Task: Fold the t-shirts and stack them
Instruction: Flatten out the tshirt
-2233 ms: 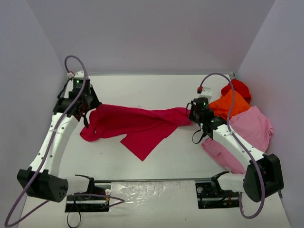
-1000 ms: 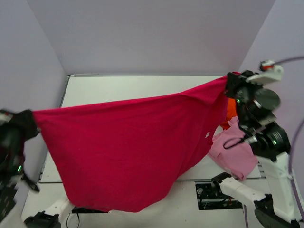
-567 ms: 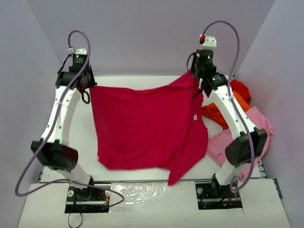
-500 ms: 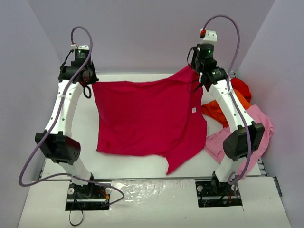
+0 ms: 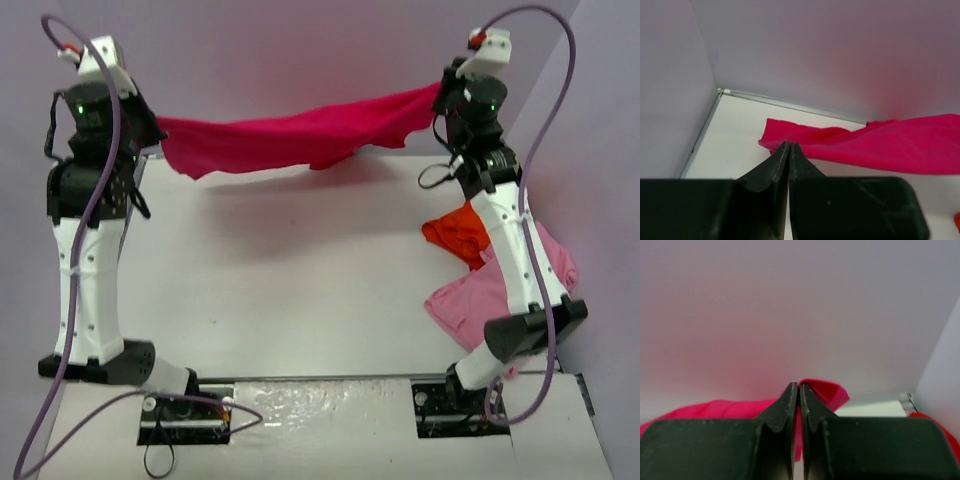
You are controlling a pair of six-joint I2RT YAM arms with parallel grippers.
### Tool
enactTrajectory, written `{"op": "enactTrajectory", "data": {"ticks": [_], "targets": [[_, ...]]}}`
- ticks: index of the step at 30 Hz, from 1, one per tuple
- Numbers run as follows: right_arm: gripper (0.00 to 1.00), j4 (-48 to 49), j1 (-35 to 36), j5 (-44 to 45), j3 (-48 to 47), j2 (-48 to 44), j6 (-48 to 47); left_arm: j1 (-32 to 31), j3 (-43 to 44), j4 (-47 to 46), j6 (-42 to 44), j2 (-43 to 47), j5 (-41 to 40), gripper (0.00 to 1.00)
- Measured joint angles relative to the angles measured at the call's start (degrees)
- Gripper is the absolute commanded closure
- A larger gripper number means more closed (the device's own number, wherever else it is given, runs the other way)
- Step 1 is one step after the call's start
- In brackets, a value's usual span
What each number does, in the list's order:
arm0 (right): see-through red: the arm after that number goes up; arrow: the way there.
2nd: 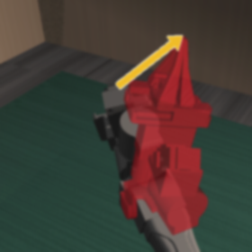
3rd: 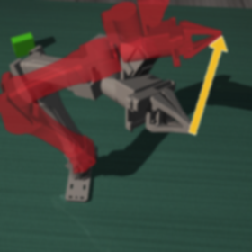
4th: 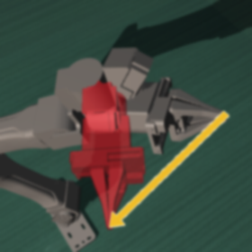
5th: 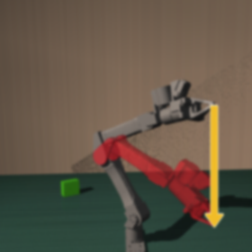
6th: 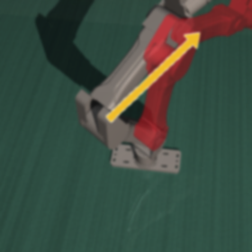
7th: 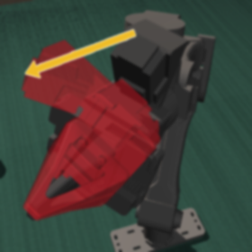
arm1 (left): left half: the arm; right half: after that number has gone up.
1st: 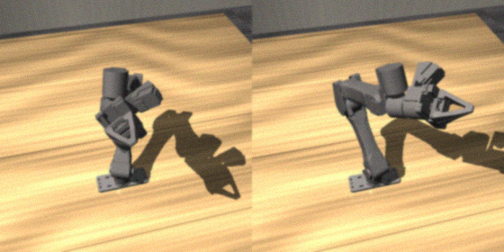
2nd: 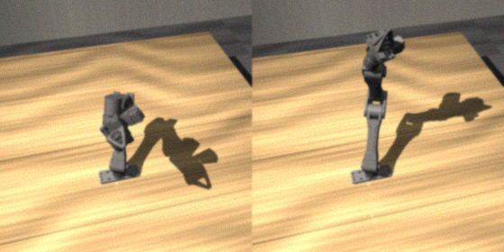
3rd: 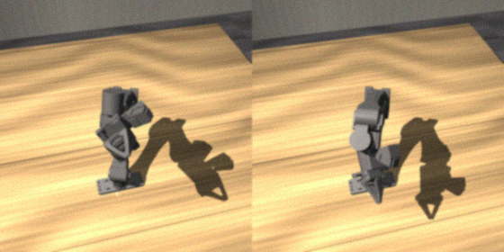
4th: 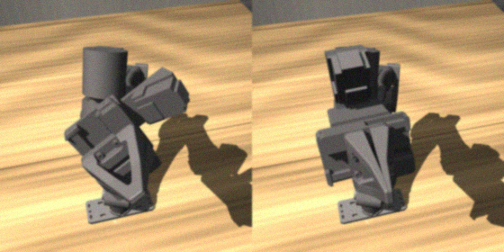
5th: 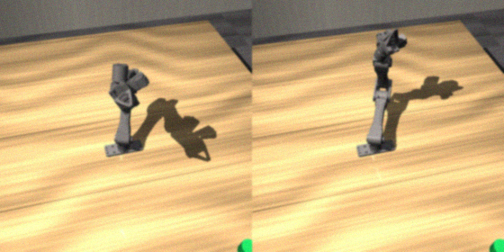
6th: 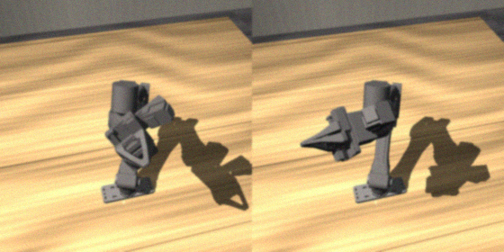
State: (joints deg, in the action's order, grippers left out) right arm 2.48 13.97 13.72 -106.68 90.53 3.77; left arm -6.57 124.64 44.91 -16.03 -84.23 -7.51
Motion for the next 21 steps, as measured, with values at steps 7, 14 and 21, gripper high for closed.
{"op": "enactTrajectory", "data": {"ticks": [7, 14, 21], "targets": [[1.00, 0.51, -0.44, -2.34, 25.15, -9.86, 6.93, 0.24, -21.08, -1.37, -0.97, 7.72, -1.17, 1.00], [1.00, -7.78, 2.79, -6.11, 42.18, -17.97, 10.43, 0.26, -46.08, 4.10, -4.91, 12.19, -0.13, 1.00], [1.00, -16.59, 6.71, -7.50, 45.88, -30.92, 13.92, 0.26, -48.64, 11.08, -6.89, 23.80, 0.43, 1.00]]}}
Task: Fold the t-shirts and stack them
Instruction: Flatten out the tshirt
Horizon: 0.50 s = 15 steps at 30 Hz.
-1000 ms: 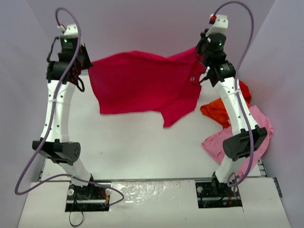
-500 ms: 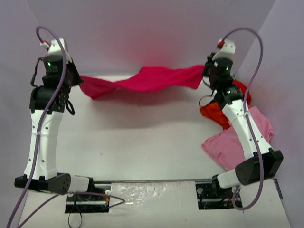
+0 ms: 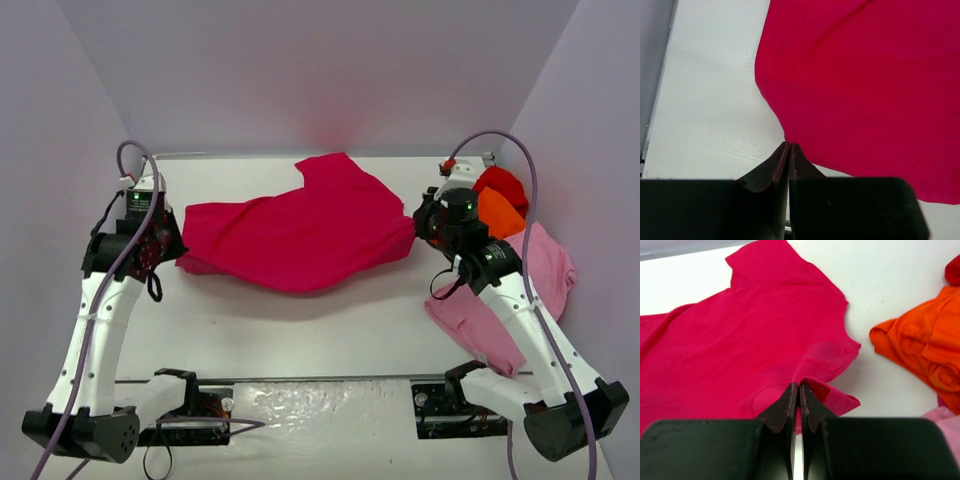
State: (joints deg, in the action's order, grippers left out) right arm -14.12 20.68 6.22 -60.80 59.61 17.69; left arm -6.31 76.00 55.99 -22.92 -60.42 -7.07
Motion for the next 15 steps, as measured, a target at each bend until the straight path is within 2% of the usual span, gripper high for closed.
{"op": "enactTrajectory", "data": {"ticks": [4, 10, 12, 15], "targets": [[1.00, -6.04, 0.64, -0.97, 0.26, -2.65, 1.60, 0.00, 0.06, 4.84, -0.26, 5.28, -0.74, 1.00], [1.00, -14.87, 0.90, -4.76, 1.60, -1.17, 3.08, 0.00, 0.08, 9.79, -0.15, 6.69, -2.90, 1.00], [1.00, -17.28, 1.16, -6.22, 2.05, -1.23, 3.82, 0.00, 0.05, 10.25, -0.15, 6.35, -2.91, 0.96], [1.00, -20.40, 1.59, -8.45, 2.17, -1.60, 4.74, 0.00, 0.05, 10.71, -0.10, 5.50, -2.88, 0.79]]}}
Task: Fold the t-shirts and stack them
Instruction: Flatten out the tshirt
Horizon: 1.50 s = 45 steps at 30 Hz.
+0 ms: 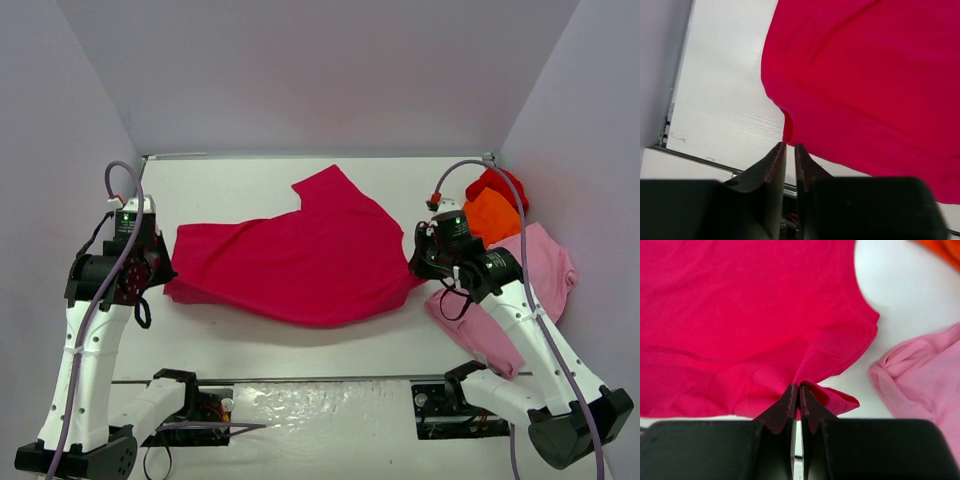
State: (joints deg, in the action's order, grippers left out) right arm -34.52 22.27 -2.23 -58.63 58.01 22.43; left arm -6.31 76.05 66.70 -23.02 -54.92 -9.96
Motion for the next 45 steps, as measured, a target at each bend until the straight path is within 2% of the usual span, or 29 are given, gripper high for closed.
{"op": "enactTrajectory", "data": {"ticks": [1, 2, 3, 4, 5, 6, 7, 10, 12, 13, 15, 16, 17, 18, 22, 30, 37, 45], "targets": [[0.96, -1.05, 0.17, -0.78, 0.00, -0.31, 0.20, 0.00, 0.00, 0.12, 0.03, -0.04, 0.00, 0.67], [0.87, -2.14, 0.29, -1.45, -0.01, -0.66, 0.32, 0.00, 0.00, 0.28, 0.01, -0.02, 0.01, 0.51], [0.64, -3.26, 0.35, -1.98, -0.02, -1.07, 0.40, 0.00, 0.00, 0.46, -0.06, 0.07, 0.01, 0.34], [0.52, -4.36, 0.42, -2.34, -0.02, -1.65, 0.53, 0.00, 0.00, 0.65, -0.14, 0.24, -0.04, 0.28], [0.38, -5.49, 0.50, -2.65, -0.11, -2.36, 0.94, 0.00, 0.06, 0.88, -0.05, 0.42, -0.28, 0.26], [0.31, -6.67, 0.62, -2.73, -0.42, -3.14, 1.05, 0.00, 0.21, 1.08, -0.19, 0.59, -0.27, 0.26], [0.30, -7.67, 0.69, -2.70, -0.98, -3.89, 1.13, 0.00, 0.48, 1.28, -0.25, 0.77, -0.35, 0.26], [0.31, -9.34, 0.71, -1.41, -3.93, -6.37, 1.88, 0.00, 1.50, 1.24, -0.34, 1.62, -0.42, 0.31], [0.35, -9.55, 0.71, -0.25, -5.96, -7.64, 2.04, 0.01, 2.01, 0.90, -0.46, 2.31, -0.36, 0.41], [0.43, -9.43, 0.71, 0.51, -6.83, -7.88, 2.04, 0.02, 2.08, 0.48, -0.55, 2.50, -0.25, 0.50], [0.83, -8.97, 0.71, 1.55, -7.63, -7.95, 1.95, 0.02, 2.05, -0.34, -0.84, 2.52, 0.43, 0.71], [0.98, -8.66, 0.71, 1.87, -7.68, -7.75, 1.86, 0.02, 2.03, -0.81, -1.03, 2.40, 0.87, 0.82], [0.99, -8.07, 0.71, 2.11, -7.52, -7.38, 1.76, 0.02, 1.77, -1.58, -1.27, 2.22, 1.46, 0.94], [1.00, -6.86, 0.71, 2.17, -6.89, -6.62, 1.64, 0.02, 1.00, -3.02, -1.61, 1.86, 2.37, 1.00], [1.00, 2.04, 0.71, 2.20, -1.35, -0.02, 1.42, 0.04, -5.57, -10.84, -3.18, -1.26, 8.34, 1.00], [1.00, 20.32, 0.78, 0.66, 0.19, 28.83, -0.13, -1.45, -16.22, -26.39, -6.68, -20.76, 14.91, 1.00], [1.00, 27.38, 1.08, -0.36, -5.94, 42.38, -1.34, -3.61, -13.55, -32.41, -9.60, -29.90, 16.04, 1.00], [1.00, 30.80, 1.08, -0.58, -10.52, 48.68, -2.80, -6.08, -4.76, -36.52, -11.76, -44.29, 15.69, 1.00]]}}
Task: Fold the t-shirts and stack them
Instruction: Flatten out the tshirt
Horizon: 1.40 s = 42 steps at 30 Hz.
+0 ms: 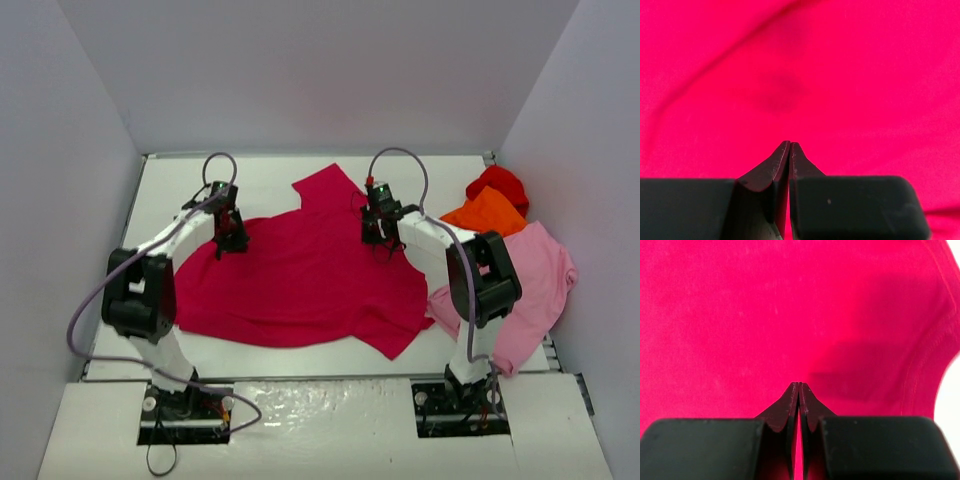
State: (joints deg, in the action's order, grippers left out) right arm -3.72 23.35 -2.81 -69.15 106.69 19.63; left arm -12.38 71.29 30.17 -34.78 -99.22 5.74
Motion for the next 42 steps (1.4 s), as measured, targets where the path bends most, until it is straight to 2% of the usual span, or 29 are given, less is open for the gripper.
{"op": "enactTrajectory", "data": {"ticks": [6, 11, 19, 23, 25, 29, 33, 42], "targets": [[1.00, 0.72, 0.00, 0.07, -1.36, 2.70, -0.32, 0.15, 7.11, 0.84, -0.10, -12.19, -0.25, 1.00], [1.00, 1.50, 0.00, 0.04, 1.57, 1.21, -0.27, 1.69, 19.21, 4.06, 0.82, -20.33, -0.57, 1.00], [1.00, 0.53, 0.35, 0.02, 10.69, -11.67, -0.21, 5.04, 37.44, 9.87, 3.82, -31.39, -0.48, 1.00], [1.00, 0.39, 0.72, 0.29, 13.18, -17.80, -0.19, 5.73, 42.58, 11.59, 4.92, -34.10, -0.33, 1.00], [1.00, 0.21, 0.74, 0.53, 13.39, -19.09, -0.21, 5.75, 41.72, 11.27, 5.16, -33.72, -0.17, 1.00], [1.00, 0.20, 0.88, 0.62, 12.93, -17.35, -0.23, 5.43, 32.86, 9.18, 5.24, -27.87, -1.16, 1.00], [1.00, 0.42, 1.41, 0.77, 10.36, -11.39, -0.21, 4.19, 23.87, 9.60, 5.18, -17.71, -3.68, 1.00], [1.00, 1.51, 1.88, 0.45, 2.97, 1.62, -0.26, 0.23, 2.30, 5.23, 2.18, 7.04, -2.53, 1.00]]}}
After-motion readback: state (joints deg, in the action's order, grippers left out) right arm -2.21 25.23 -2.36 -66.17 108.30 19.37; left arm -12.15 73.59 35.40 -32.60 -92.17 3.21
